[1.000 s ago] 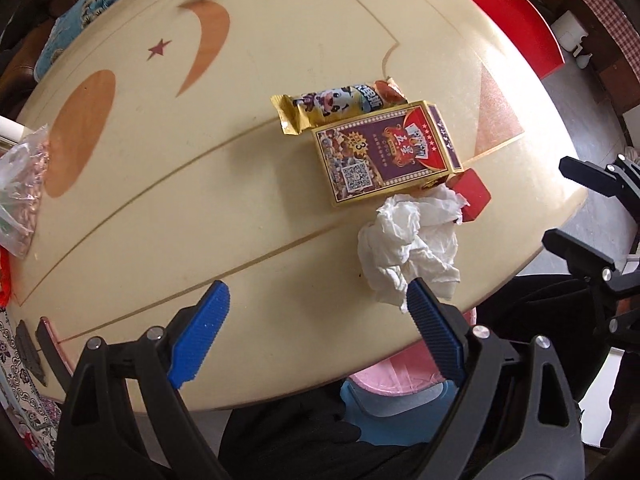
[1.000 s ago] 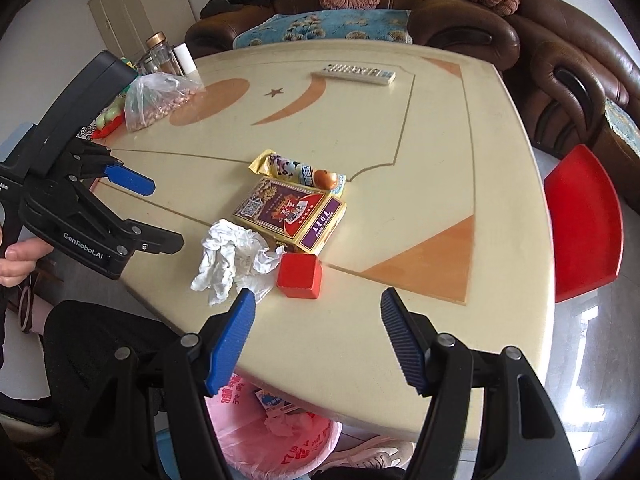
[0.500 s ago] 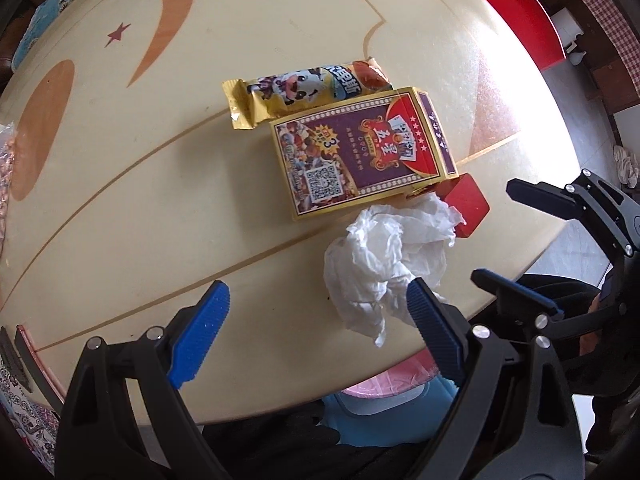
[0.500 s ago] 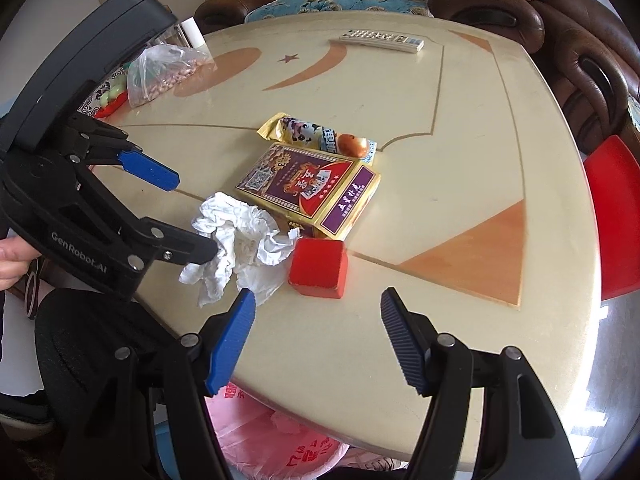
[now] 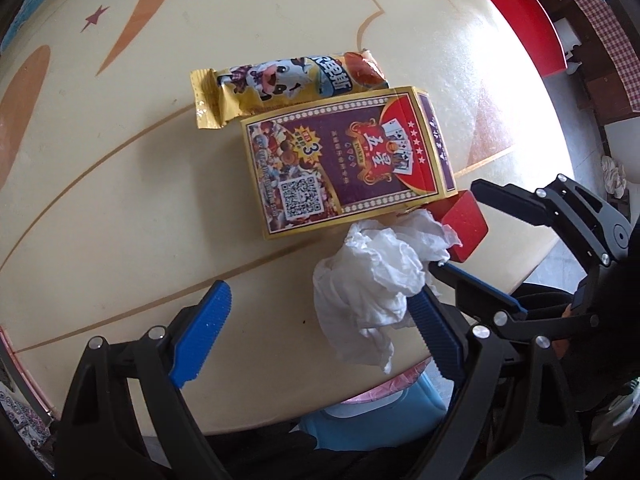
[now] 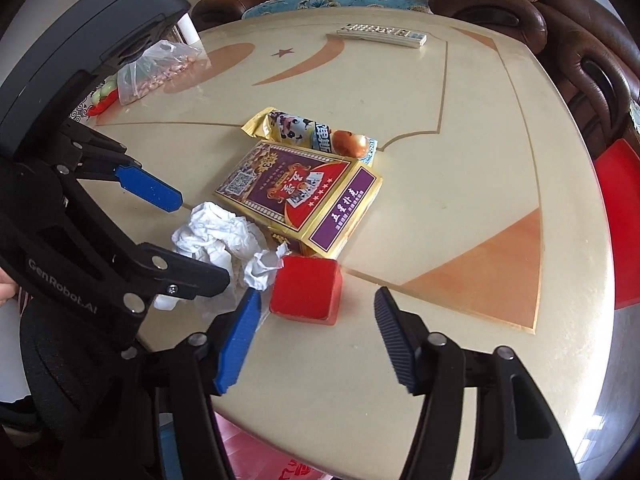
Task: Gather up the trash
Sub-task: 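Close right tool on red block while left tool grasps white tissue, then carry red block with right tool while left tool carries tissue over pink bin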
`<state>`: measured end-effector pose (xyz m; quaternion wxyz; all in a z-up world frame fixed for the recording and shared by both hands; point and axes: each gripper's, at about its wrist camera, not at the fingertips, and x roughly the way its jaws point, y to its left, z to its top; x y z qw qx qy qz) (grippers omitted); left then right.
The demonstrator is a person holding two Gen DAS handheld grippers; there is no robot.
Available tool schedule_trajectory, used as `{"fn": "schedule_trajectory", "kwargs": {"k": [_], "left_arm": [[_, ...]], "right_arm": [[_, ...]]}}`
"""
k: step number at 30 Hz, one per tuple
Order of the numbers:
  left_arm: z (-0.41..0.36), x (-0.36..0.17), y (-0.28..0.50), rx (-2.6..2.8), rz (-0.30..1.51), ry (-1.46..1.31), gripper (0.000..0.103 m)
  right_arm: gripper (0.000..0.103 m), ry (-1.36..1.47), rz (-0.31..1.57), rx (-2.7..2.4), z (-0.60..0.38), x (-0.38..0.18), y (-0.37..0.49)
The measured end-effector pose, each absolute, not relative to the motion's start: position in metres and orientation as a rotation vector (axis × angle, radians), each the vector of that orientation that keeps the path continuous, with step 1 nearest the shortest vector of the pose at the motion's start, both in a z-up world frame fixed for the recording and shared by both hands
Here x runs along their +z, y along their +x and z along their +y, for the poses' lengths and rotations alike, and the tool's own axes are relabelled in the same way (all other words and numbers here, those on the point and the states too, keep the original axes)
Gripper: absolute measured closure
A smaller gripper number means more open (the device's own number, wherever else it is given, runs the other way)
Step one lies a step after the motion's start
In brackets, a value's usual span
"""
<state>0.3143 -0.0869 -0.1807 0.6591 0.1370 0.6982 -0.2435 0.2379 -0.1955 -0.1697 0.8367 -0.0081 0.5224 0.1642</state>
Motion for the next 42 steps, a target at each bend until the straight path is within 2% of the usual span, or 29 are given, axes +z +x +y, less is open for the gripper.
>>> {"fn": "schedule_trajectory", "kwargs": {"k": [2, 7, 12, 14, 17, 20, 26, 36, 42], "left_arm": [[-0.082, -0.179, 0.316, -0.55, 1.585, 0.301, 0.017], [-0.076, -0.185, 0.32, -0.554, 1.603, 0.255, 0.024], [-0.075, -0.187, 0.318, -0.542, 1.598, 0.241, 0.029], [-0.076, -0.186, 0.317, -0.542, 1.599, 0.225, 0.037], [-0.079, -0.186, 0.314, -0.558, 1.607, 0.208, 0.053], [-0.08, -0.186, 0.311, -0.566, 1.617, 0.189, 0.065], [-0.069, -0.18, 0.31, -0.54, 1.589, 0.163, 0.068], [-0.042, -0.172, 0.295, -0.497, 1.559, 0.138, 0.069], [-0.03, -0.145, 0.268, -0.473, 1.448, 0.167, 0.069]], "right_arm": [[0.052, -0.017, 1.107, 0.345, -0.196, -0.172, 0.24], [0.053, -0.008, 1.094, 0.344, -0.197, -0.173, 0.241], [0.063, -0.004, 1.085, 0.352, -0.195, -0.173, 0.241], [0.068, -0.005, 1.08, 0.354, -0.194, -0.173, 0.241], [0.07, -0.002, 1.074, 0.35, -0.195, -0.173, 0.24], [0.073, 0.005, 1.068, 0.346, -0.197, -0.172, 0.239], [0.073, 0.014, 1.059, 0.316, -0.206, -0.167, 0.235], [0.074, 0.005, 1.032, 0.275, -0.208, -0.15, 0.219], [0.074, -0.027, 0.989, 0.26, -0.2, -0.125, 0.201]]}}
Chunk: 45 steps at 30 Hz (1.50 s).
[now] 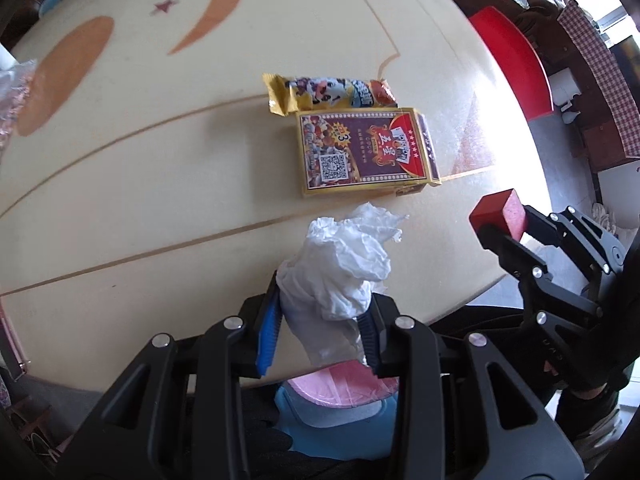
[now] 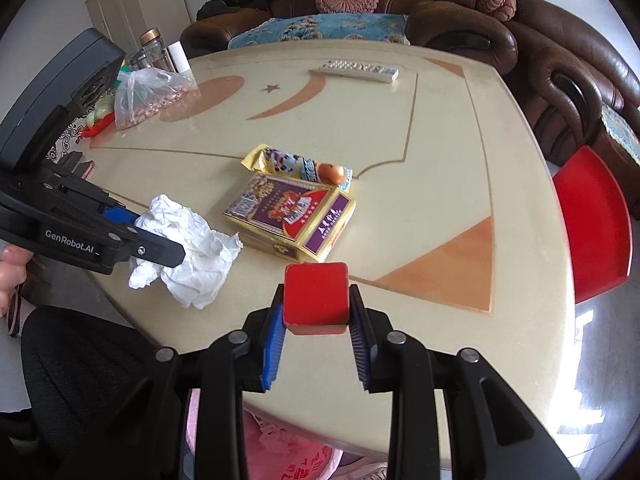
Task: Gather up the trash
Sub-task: 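Carry red block with right tool while left tool carries tissue over pink bin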
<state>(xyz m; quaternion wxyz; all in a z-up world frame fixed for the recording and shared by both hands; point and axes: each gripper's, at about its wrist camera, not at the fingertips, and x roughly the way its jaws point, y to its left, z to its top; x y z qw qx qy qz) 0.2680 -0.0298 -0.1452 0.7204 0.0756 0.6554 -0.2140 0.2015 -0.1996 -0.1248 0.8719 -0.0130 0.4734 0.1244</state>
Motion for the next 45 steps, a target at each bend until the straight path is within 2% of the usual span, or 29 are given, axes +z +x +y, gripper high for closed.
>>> {"fn": "schedule_trajectory", "kwargs": {"k": [11, 17, 28, 45], "left_arm": [[-0.004, -0.073, 0.208, -0.4, 1.191, 0.242, 0.069], [-0.004, -0.06, 0.171, -0.412, 1.131, 0.275, 0.068], [-0.019, -0.08, 0.114, -0.441, 1.107, 0.329, 0.068], [-0.039, -0.165, 0.088, -0.461, 1.19, 0.443, 0.068]], "right_arm": [[0.074, -0.025, 0.921, 0.273, -0.182, -0.077, 0.15], [0.074, -0.018, 0.899, 0.287, -0.175, -0.064, 0.113], [0.074, -0.029, 0.904, 0.296, -0.164, -0.065, 0.058], [0.074, 0.048, 1.058, 0.279, -0.171, -0.144, 0.038]]}}
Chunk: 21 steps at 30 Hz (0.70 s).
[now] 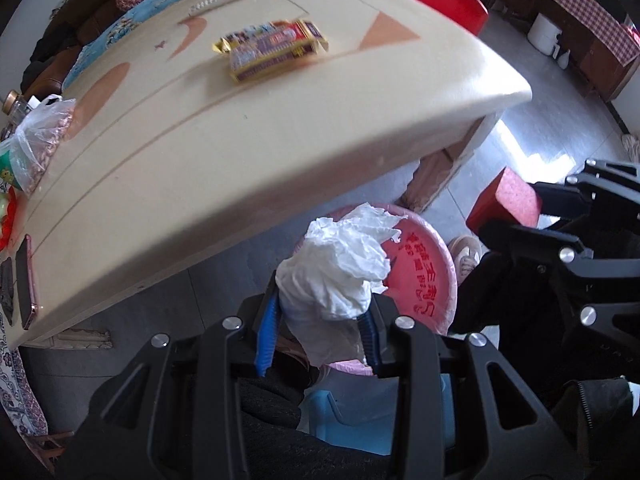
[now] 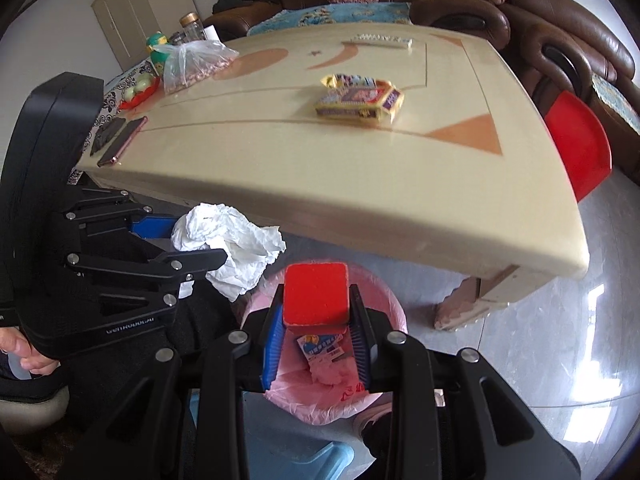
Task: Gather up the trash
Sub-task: 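Carry red block with right tool while left tool carries tissue over pink bin, then open right tool to drop red block while left tool releases tissue into bin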
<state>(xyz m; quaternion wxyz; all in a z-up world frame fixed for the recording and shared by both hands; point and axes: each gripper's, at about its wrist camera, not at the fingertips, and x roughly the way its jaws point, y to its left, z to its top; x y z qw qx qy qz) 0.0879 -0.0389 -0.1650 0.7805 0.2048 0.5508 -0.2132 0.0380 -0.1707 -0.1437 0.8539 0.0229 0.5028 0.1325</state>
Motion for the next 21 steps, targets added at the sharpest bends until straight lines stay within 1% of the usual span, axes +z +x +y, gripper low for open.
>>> {"fn": "schedule_trajectory", "kwargs": {"k": [10, 21], "left_arm": [[-0.053, -0.226, 0.088, -0.496, 1.293, 0.504, 0.069], [-0.058, -0.293, 0.095, -0.526, 1.456, 0.519, 0.069]], "right_arm": [[0.073, 0.097, 1.176, 0.274, -0.176, -0.202, 0.048], [0.073, 0.148, 1.317, 0.282, -0.18, -0.268, 0.064]]}}
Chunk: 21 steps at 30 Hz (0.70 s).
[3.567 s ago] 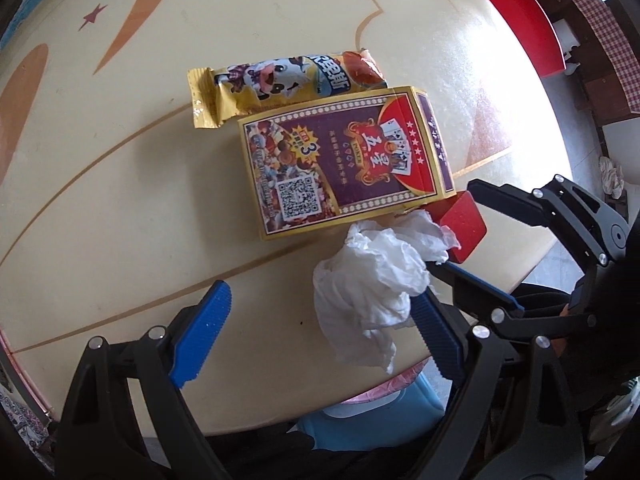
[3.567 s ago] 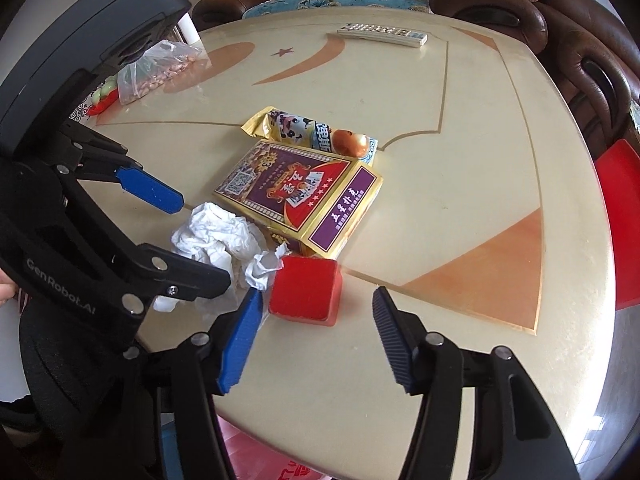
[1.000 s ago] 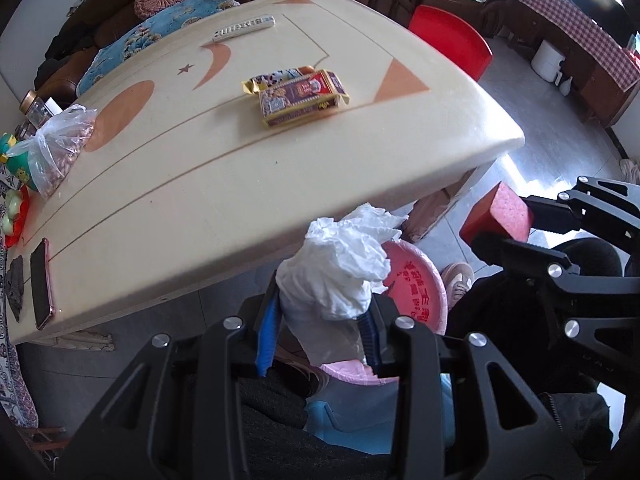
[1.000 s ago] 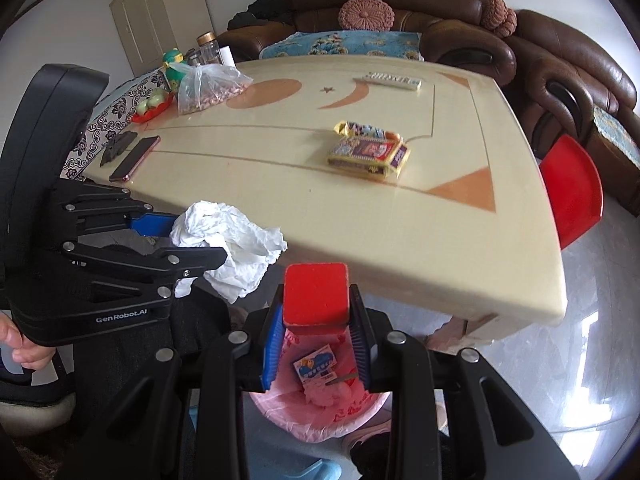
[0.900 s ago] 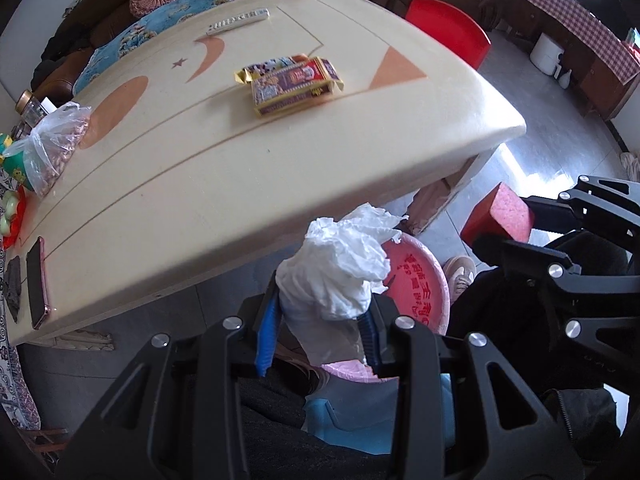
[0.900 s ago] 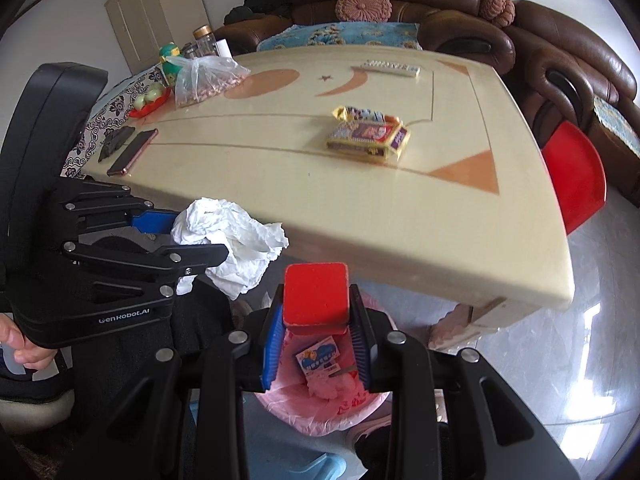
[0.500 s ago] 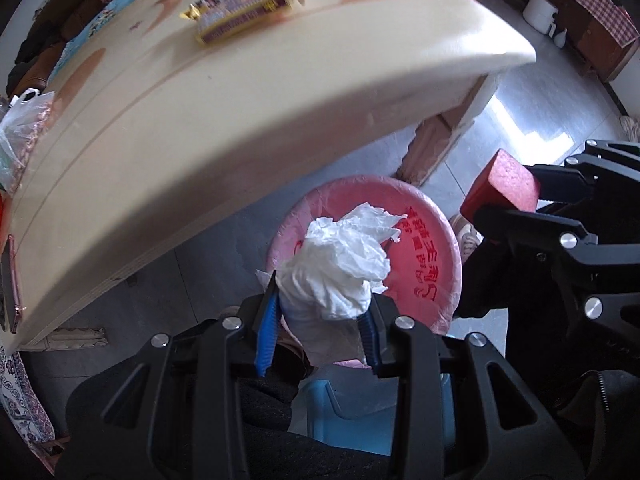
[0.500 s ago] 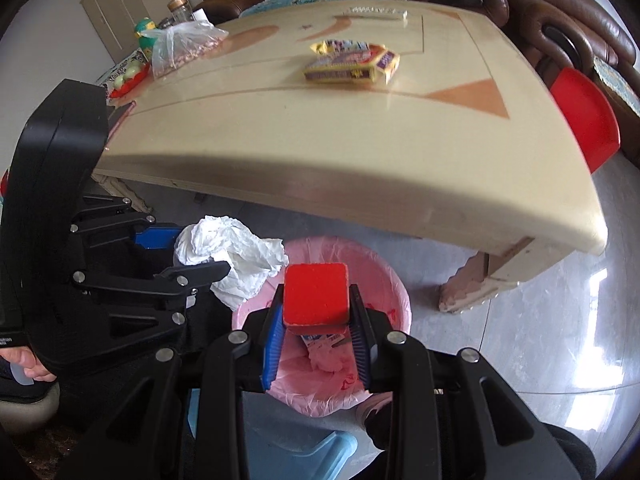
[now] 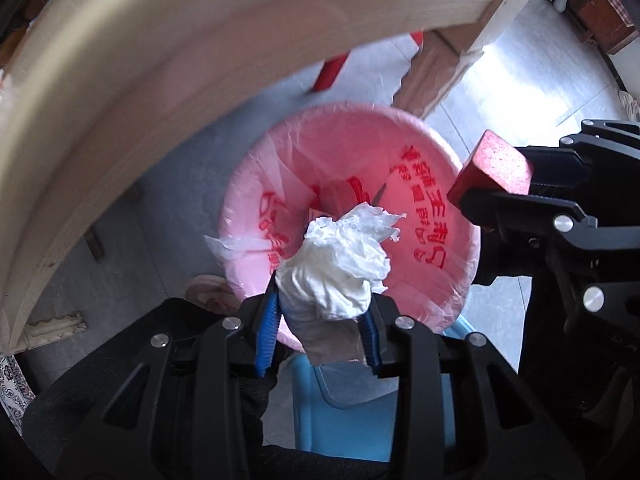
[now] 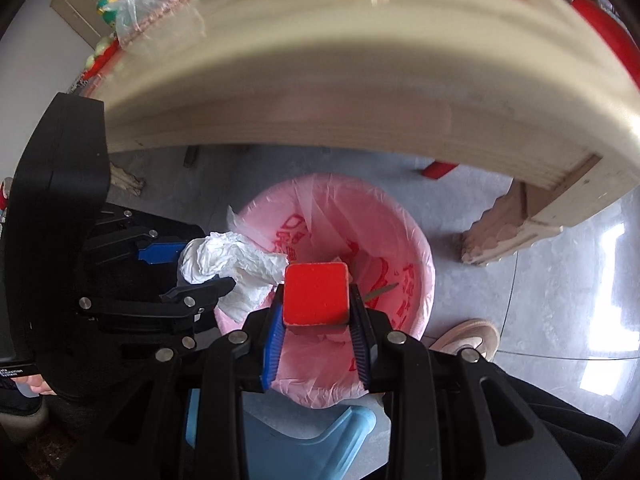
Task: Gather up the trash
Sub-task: 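Open right tool to drop red block while left tool releases tissue into bin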
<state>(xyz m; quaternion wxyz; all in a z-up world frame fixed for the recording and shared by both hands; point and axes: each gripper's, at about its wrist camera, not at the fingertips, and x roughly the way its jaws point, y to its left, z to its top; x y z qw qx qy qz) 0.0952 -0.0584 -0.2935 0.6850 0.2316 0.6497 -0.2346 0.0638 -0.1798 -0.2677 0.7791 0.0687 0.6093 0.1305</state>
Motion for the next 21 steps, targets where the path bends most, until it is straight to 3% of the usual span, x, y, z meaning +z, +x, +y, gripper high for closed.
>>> {"fn": "schedule_trajectory", "kwargs": {"k": [13, 21], "left_arm": [[-0.056, -0.35, 0.118, -0.498, 1.607, 0.502, 0.069], [-0.059, -0.357, 0.123, -0.503, 1.633, 0.5, 0.069]], "right_arm": [[0.073, 0.141, 1.462, 0.295, -0.177, -0.333, 0.082], [0.073, 0.131, 1.516, 0.323, -0.171, -0.355, 0.086]]}}
